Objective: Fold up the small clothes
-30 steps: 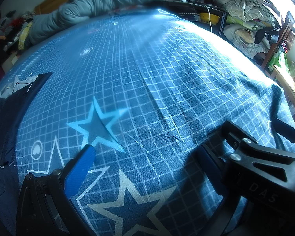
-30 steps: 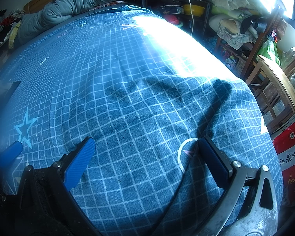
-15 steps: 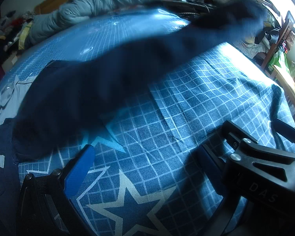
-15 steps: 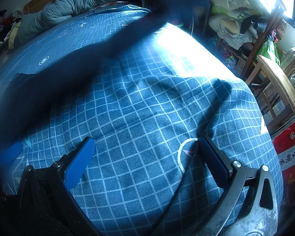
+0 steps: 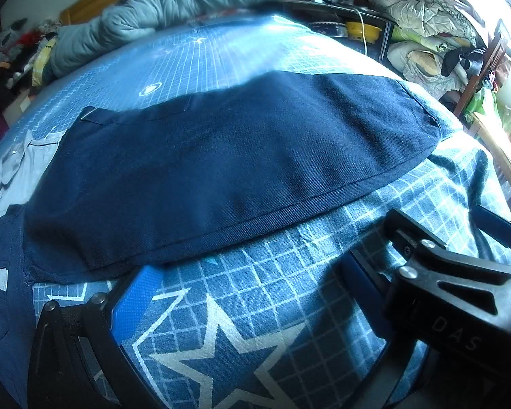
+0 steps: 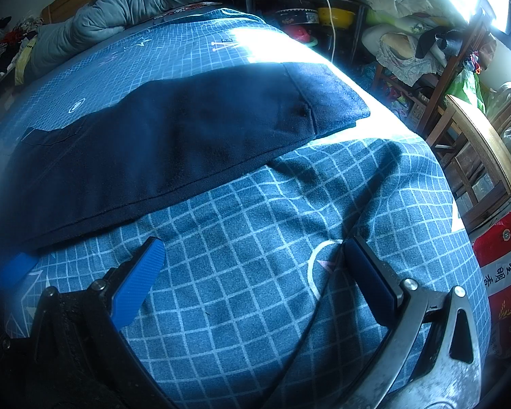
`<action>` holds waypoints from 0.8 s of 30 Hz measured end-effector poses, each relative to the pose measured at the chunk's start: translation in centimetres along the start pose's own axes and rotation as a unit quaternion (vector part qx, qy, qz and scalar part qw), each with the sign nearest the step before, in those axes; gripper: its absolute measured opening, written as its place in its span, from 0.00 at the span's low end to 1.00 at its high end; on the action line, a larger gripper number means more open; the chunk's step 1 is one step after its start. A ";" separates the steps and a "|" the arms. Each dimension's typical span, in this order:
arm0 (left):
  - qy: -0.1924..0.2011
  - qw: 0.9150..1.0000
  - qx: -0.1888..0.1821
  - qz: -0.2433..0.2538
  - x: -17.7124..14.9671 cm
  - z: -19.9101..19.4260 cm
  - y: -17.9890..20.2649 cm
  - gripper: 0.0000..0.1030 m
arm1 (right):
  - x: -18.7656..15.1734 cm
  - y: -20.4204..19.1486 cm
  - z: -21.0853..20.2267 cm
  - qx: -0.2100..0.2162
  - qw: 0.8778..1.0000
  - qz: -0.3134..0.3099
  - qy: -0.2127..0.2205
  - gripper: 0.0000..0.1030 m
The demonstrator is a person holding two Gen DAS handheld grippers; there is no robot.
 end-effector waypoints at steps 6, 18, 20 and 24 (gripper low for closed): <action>-0.001 1.000 -0.003 -0.002 -0.1 0.0 0.0 1.00 | 0.3 -0.3 0.2 -0.012 1.000 0.010 0.006 1.00; -0.001 1.000 -0.004 -0.004 -0.3 -0.2 0.0 1.00 | 0.4 -0.3 0.2 -0.012 1.000 0.009 0.004 1.00; -0.002 1.000 -0.003 -0.002 -0.3 -0.3 0.1 1.00 | 0.4 -0.4 0.2 -0.011 1.000 0.010 0.004 1.00; -0.002 1.000 -0.005 0.002 0.2 0.1 -0.2 1.00 | 0.4 -0.3 0.3 -0.013 1.000 0.009 0.003 1.00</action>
Point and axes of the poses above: each gripper's, at about its wrist camera, not at the fingertips, and z roughly the way its jaws point, y to its right, x to its top, the point moved 2 cm from there along z, roughly the way its jaws point, and after that the axes turned 12 degrees about x, right-handed, at the moved point
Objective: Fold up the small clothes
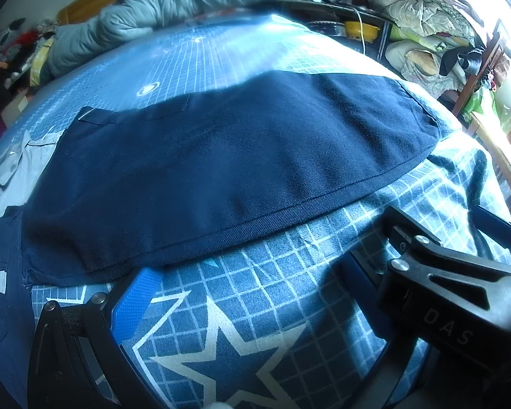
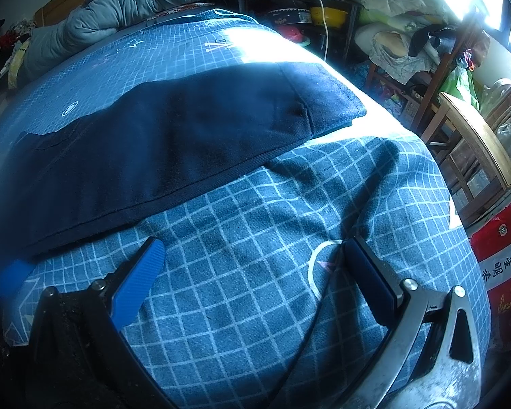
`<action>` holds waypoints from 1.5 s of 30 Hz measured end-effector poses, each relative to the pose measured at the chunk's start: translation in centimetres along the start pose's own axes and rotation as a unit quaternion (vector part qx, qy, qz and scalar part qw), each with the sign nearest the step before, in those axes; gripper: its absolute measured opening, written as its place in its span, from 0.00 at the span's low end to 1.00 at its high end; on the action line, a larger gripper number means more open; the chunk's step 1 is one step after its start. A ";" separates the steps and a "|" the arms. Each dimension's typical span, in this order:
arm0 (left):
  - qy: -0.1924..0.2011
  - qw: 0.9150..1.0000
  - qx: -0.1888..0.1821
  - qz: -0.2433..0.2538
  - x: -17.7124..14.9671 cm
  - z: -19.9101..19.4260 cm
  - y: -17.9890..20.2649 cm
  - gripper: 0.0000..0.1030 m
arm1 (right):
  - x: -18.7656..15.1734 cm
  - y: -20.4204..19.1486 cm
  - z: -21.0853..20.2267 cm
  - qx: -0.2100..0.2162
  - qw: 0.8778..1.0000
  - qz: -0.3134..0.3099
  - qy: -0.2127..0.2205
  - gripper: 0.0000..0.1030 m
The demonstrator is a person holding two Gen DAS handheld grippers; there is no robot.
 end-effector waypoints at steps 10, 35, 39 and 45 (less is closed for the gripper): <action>-0.002 0.999 -0.034 0.028 0.7 0.4 -0.3 1.00 | 0.4 0.7 0.6 0.000 1.000 -0.005 0.000 1.00; 0.184 0.900 -0.388 -0.072 -0.6 -36.5 -33.8 1.00 | -4.9 -23.3 -28.7 0.351 0.884 -0.097 0.294 1.00; 0.207 0.888 -0.401 -0.092 -1.7 -40.9 -38.4 1.00 | -8.2 -30.7 -23.1 0.397 0.889 -0.106 0.201 1.00; 0.266 0.902 -0.310 -0.137 -1.5 -42.0 -46.9 1.00 | -16.1 -39.5 -16.4 0.475 0.865 -0.162 0.017 1.00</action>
Point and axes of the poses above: each gripper's, at about its wrist camera, not at the fingertips, and z roughly the way its jaws point, y to its right, x to its top, the point moved 2 cm from there along z, roughly the way its jaws point, and after that the axes turned 12 degrees about x, right-handed, at the moved point
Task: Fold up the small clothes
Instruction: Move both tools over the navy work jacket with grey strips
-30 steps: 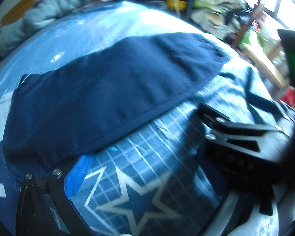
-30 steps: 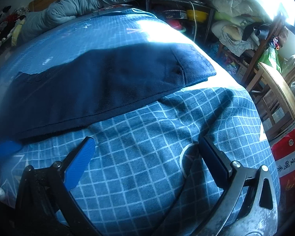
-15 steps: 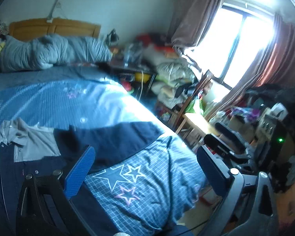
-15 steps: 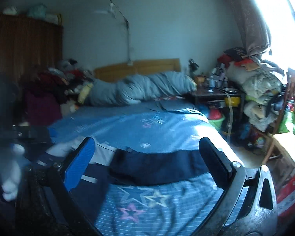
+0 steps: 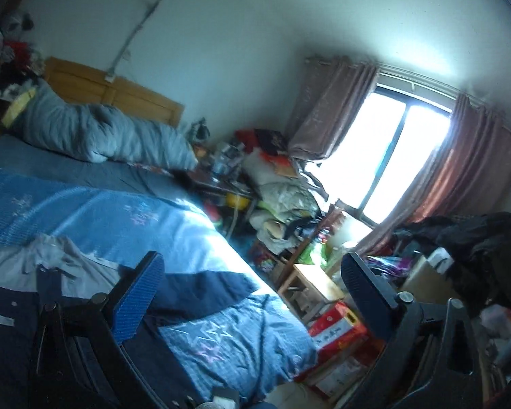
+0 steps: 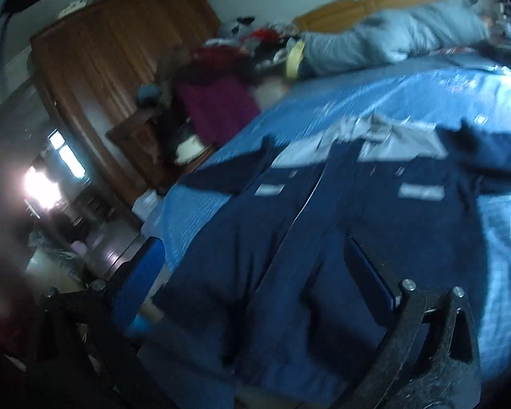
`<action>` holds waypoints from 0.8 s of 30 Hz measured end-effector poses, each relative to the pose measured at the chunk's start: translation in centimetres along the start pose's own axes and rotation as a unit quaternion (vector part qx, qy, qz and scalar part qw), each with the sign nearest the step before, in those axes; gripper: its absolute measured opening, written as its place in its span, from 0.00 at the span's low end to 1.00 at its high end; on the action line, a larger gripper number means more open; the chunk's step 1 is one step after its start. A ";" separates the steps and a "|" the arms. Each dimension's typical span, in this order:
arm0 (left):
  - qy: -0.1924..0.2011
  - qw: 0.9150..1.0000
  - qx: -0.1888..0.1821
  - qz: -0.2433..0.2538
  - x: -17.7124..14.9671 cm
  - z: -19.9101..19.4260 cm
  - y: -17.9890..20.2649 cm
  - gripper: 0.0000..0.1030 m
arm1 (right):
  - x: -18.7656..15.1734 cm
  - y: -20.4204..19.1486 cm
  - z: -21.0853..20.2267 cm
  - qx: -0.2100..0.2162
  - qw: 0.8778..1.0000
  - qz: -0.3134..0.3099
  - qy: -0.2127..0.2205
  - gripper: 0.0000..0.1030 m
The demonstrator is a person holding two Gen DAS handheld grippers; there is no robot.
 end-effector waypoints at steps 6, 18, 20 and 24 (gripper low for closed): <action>-0.025 0.960 0.264 0.091 -2.6 3.9 -12.4 1.00 | 2.1 8.6 -3.4 -0.166 0.986 -0.025 0.000 1.00; -0.299 0.867 0.395 0.048 -22.8 18.7 -32.6 1.00 | -2.9 26.0 -10.0 -0.394 0.906 0.091 -0.124 1.00; -0.321 0.863 0.390 0.035 -24.6 19.7 -33.6 1.00 | -3.5 25.6 -11.1 -0.395 0.912 0.074 -0.083 1.00; -0.309 0.872 0.379 0.008 -24.8 19.5 -34.2 1.00 | -3.4 26.1 -11.8 -0.391 0.914 0.077 -0.077 1.00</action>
Point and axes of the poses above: each gripper's, at about its wrist camera, not at the fingertips, and z roughly the way its jaws point, y to its right, x to its top, the point moved 2 cm from there along z, roughly the way its jaws point, and after that the axes turned 12 degrees about x, right-handed, at the moved point
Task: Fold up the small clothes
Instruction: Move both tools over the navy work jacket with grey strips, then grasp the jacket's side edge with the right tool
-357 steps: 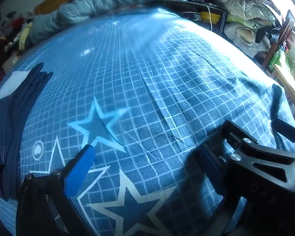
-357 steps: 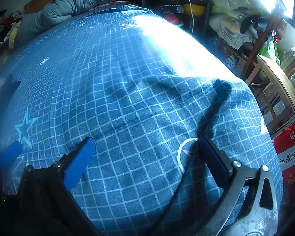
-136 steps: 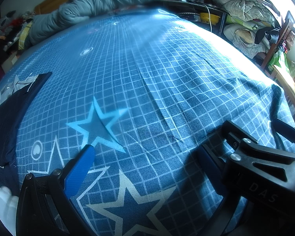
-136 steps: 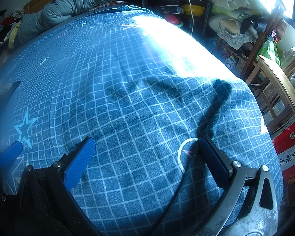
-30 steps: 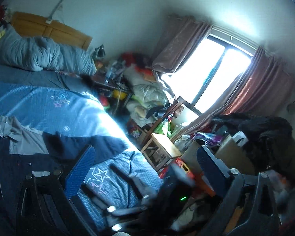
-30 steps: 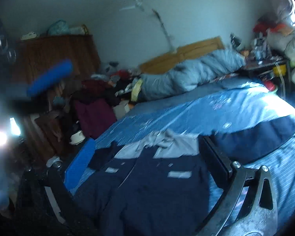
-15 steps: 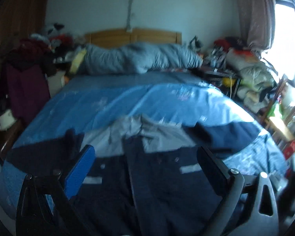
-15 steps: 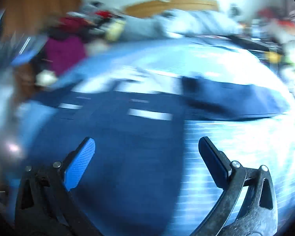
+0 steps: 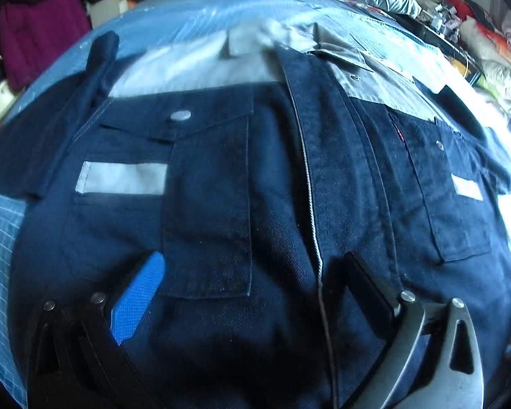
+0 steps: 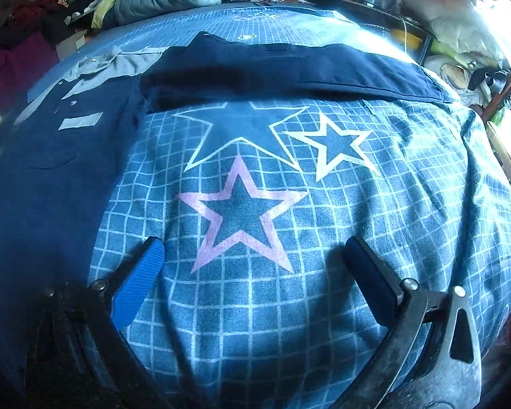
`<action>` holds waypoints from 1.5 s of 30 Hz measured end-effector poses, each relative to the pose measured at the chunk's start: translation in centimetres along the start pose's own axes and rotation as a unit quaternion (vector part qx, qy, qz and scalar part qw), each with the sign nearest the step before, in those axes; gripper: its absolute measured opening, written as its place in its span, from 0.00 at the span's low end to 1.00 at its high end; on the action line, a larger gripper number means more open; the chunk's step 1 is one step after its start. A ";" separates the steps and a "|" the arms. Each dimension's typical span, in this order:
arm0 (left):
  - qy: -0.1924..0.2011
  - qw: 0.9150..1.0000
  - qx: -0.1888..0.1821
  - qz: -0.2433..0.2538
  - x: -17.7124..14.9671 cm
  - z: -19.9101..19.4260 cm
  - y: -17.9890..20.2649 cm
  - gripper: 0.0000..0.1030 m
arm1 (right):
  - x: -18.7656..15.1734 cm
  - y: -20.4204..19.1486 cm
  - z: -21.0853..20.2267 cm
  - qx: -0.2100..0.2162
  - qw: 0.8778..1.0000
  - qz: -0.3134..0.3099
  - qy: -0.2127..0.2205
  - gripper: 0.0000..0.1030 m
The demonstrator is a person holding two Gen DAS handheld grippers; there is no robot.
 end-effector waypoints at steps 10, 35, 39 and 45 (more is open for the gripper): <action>0.006 1.000 0.005 0.003 -0.2 -0.2 -0.1 1.00 | -1.5 -1.4 -0.7 0.009 1.000 -0.004 0.007 1.00; 0.027 1.000 -0.003 -0.011 -0.1 0.1 -0.3 1.00 | 13.5 32.0 -0.1 0.133 0.915 0.372 0.086 0.66; 0.028 1.000 -0.002 -0.011 -0.1 0.1 -0.2 1.00 | 13.6 32.8 0.4 0.153 0.912 0.369 0.092 0.65; 0.032 0.999 0.000 -0.009 -0.1 0.0 -0.2 1.00 | 14.3 32.8 1.2 0.146 0.917 0.359 0.094 0.55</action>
Point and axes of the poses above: each gripper's, at about its wrist camera, not at the fingertips, and z roughly the way its jaws point, y to its right, x to its top, the point moved 2 cm from there along z, roughly the way its jaws point, and after that the axes turned 12 degrees about x, right-handed, at the moved point
